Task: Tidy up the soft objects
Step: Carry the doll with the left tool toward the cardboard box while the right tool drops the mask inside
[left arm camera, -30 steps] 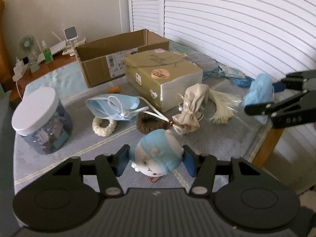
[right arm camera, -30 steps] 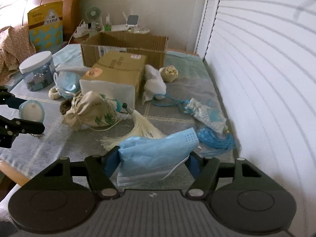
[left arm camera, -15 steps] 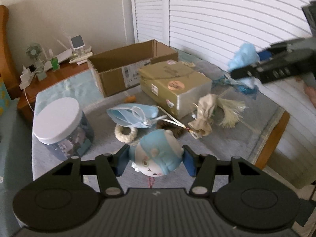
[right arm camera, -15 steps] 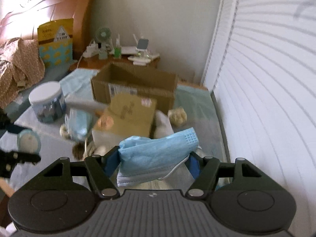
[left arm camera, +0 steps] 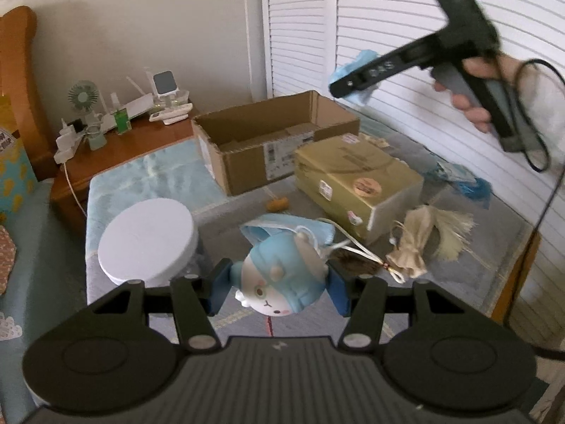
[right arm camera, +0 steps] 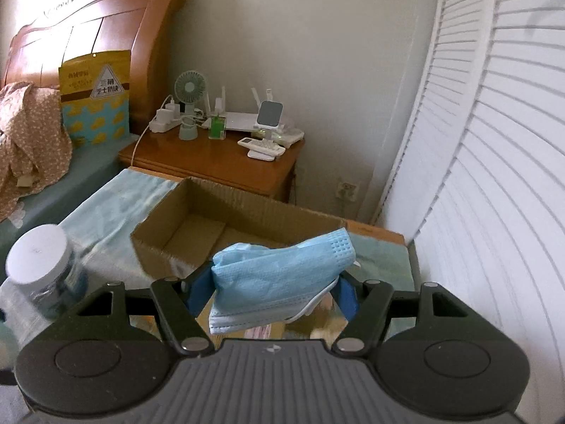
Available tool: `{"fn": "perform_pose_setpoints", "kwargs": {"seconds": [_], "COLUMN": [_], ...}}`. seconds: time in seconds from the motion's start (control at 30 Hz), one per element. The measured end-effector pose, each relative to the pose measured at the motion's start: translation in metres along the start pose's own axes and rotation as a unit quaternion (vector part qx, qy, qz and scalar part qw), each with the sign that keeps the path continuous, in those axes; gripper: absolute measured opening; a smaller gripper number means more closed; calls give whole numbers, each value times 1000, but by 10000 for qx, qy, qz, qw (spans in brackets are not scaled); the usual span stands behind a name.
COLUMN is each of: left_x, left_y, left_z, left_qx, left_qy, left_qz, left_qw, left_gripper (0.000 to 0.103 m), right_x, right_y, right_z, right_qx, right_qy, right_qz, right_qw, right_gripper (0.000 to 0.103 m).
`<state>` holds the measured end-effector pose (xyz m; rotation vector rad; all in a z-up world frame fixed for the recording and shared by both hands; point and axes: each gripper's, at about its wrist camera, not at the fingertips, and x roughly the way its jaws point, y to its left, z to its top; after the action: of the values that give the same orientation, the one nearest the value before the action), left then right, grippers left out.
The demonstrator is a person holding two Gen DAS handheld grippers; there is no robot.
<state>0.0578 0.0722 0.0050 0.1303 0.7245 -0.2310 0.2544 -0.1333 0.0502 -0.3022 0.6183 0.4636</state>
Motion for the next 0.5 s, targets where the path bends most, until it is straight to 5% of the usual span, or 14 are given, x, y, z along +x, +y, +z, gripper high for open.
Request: {"fn": "perform_pose_setpoints", "kwargs": {"seconds": [0.37, 0.5], "left_x": [10, 11], "left_y": [10, 7], "left_z": [10, 12], "left_qx": [-112, -61], "left_qy": [83, 83], "left_qz": [148, 174], "left_qw": [9998, 9998], "left_gripper": [56, 56], "right_x": [65, 72], "right_y": [-13, -18], "right_z": [28, 22], "right_qx": [1, 35], "right_qy": [152, 176], "right_qz": [119, 67], "right_qw": [9998, 9998], "right_gripper": [77, 101]}}
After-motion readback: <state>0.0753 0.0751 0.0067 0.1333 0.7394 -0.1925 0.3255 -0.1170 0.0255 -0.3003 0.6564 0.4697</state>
